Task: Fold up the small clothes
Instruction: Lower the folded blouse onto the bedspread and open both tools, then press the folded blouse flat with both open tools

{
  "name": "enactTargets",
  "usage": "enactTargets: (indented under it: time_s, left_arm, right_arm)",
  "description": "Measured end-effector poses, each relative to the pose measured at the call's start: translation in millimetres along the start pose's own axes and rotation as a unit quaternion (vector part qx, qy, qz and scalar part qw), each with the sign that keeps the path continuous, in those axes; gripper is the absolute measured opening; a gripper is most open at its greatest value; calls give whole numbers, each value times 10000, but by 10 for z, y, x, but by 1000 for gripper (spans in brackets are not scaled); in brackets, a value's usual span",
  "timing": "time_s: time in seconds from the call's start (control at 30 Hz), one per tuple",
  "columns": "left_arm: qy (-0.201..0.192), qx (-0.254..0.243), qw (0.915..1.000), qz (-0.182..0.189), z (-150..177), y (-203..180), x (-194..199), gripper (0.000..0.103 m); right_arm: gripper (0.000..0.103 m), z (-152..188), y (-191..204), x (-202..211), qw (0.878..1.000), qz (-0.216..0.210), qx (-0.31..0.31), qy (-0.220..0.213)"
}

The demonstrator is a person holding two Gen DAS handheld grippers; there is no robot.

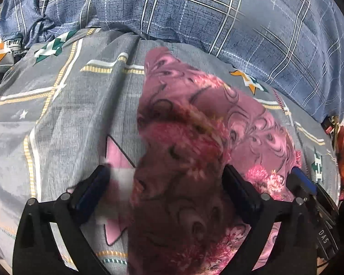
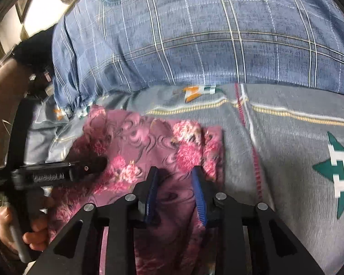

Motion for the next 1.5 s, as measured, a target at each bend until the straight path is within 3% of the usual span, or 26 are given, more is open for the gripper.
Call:
enactTargets:
  time_s: [0.1, 0.13, 0.27, 0.3, 0.33, 0.4, 0.43, 0.47, 0.5, 0.57, 0.6, 0.77, 0.83, 0.93, 1.03, 1.2, 1.4, 1.47, 1.5]
  left_arm:
    - [71, -232, 9997, 64, -11, 68, 129, 95]
    - [-26, -289, 9995, 103, 10, 97, 226, 95]
    - [-620, -764, 9952, 13, 339, 179, 674, 95]
    - [-727, -930, 9929, -114, 448, 161, 697, 95]
    - [-771, -1031, 9914, -246, 505, 135, 672, 95]
    - [-755, -1270, 9871, -626, 636, 52, 510, 96]
    - [-767, -1274, 9865, -681, 670, 40, 454, 97]
    - [-843, -1169, 9874, -652, 672, 62, 480, 97]
    - [-745, -1114, 9891, -603, 664, 98, 525, 96]
    - [-593, -1080, 9913, -459, 691, 186, 646, 96]
    - [-675, -1080, 9909, -438, 731, 236, 731, 96]
    - [-804, -1378, 9856, -568, 1141, 212, 758, 97]
    - [-925, -1153, 9871, -619, 1164, 227, 704, 100]
    - [-772, -879, 9919, -496, 1172, 292, 695, 102]
    - [-771, -922, 9916, -474, 1173, 314, 690, 102]
    - [-897, -960, 9898, -558, 1199, 292, 712, 102]
    - [-808, -877, 9919, -437, 1180, 322, 676, 103]
    - [-776, -868, 9925, -378, 1176, 328, 665, 103]
    - [-761, -866, 9927, -345, 1177, 330, 657, 103]
  right_arm:
    - [29, -40, 22, 69, 9998, -35, -64, 208]
    - [35, -52, 25, 127, 9996, -72, -138, 218]
    - [35, 66, 213, 526, 9955, -947, -76, 71]
    - [38, 175, 281, 612, 9950, -987, 115, 96]
    - [44, 234, 304, 634, 9953, -938, 217, 126]
    - [44, 494, 281, 512, 9962, -305, 589, 557]
    - [52, 599, 239, 417, 9938, 64, 752, 822]
    - [58, 618, 229, 422, 9940, 168, 821, 704]
    - [65, 598, 219, 464, 9952, 253, 763, 566]
    - [60, 565, 211, 548, 9965, 333, 458, 620]
    - [56, 555, 250, 656, 9972, 339, 392, 532]
    - [62, 767, 394, 890, 9945, 491, 696, 614]
    - [72, 911, 292, 810, 9924, 698, 623, 799]
    - [89, 957, 150, 802, 9941, 889, 138, 614]
    - [88, 916, 127, 877, 9933, 929, -200, 660]
    - [90, 768, 270, 992, 9922, 1110, -2, 566]
    - [89, 502, 300, 829, 9964, 724, -273, 343]
    - [87, 399, 303, 669, 9972, 574, -336, 337]
    - [72, 375, 296, 602, 9972, 533, -372, 362]
Point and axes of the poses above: each gripper's, at about its wrist camera, not at the fingertips, and x roughly against the way its jaws point, y to its left, z to its underside, the point moved 5 cm from there along -x, roughly the way its jaws point, and after that the axes turned 15 degrees about -z, right-handed, at the moved point
